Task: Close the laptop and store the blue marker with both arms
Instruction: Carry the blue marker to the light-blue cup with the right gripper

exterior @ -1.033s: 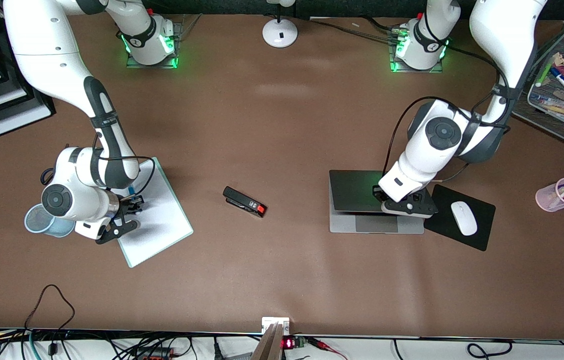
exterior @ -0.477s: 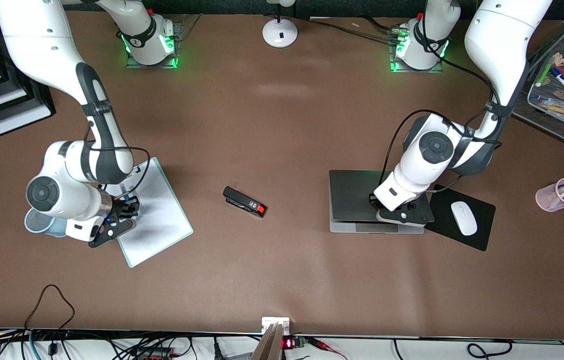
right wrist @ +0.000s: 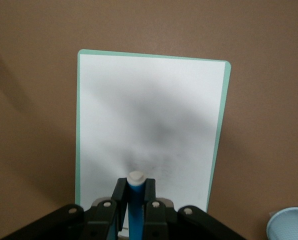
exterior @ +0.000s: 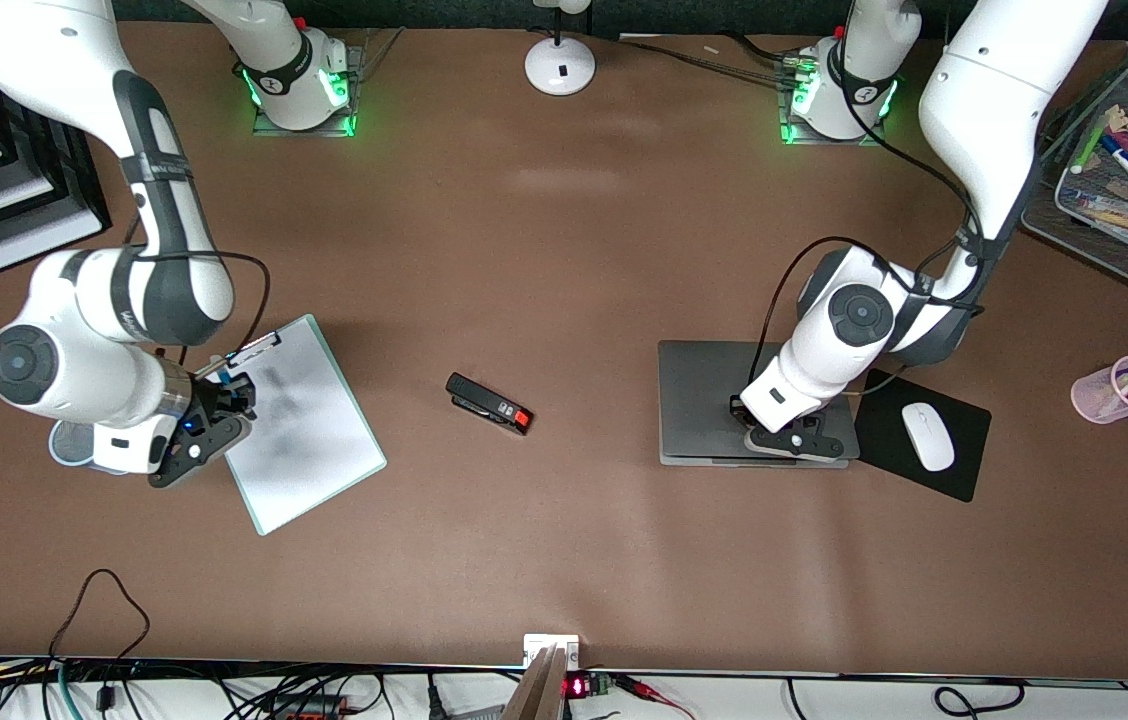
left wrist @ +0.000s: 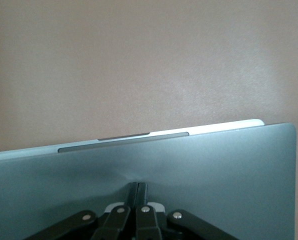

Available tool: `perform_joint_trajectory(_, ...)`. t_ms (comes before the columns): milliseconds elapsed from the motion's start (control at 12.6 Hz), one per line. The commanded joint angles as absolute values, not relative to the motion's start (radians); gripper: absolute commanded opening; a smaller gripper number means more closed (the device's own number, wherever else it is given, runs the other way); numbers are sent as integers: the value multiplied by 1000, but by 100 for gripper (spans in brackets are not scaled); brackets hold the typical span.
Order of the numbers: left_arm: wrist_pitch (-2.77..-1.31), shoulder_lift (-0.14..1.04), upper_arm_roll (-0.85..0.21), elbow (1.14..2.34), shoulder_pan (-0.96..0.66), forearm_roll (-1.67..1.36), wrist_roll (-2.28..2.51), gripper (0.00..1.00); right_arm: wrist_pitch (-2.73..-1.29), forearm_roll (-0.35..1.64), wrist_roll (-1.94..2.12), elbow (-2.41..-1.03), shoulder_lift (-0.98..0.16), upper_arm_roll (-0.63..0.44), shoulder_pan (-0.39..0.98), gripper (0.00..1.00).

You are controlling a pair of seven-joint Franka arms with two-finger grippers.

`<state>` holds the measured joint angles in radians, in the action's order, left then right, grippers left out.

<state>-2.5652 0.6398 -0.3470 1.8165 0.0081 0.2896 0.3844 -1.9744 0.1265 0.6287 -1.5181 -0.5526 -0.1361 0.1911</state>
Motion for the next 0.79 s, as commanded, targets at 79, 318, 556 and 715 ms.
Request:
perform_joint_trajectory(79,-2602,683,-328,1784,0,333,383,0,-1894,144,744,-1445,-543,-143,169,0)
perform_joint_trajectory(318,-2621,707,-324,1784,2,371,385,0,-1894,149,862,-1445,-520,-140,115,0)
perform_joint_trajectory(556,-2645,715,-313,1784,0,377,387,0,-1894,152,974,-1445,-502,-132,65,0)
perform_joint_trajectory(715,-2645,716,-313,1784,0,377,388,0,-1896,155,1038,-1443,-486,-132,48,0)
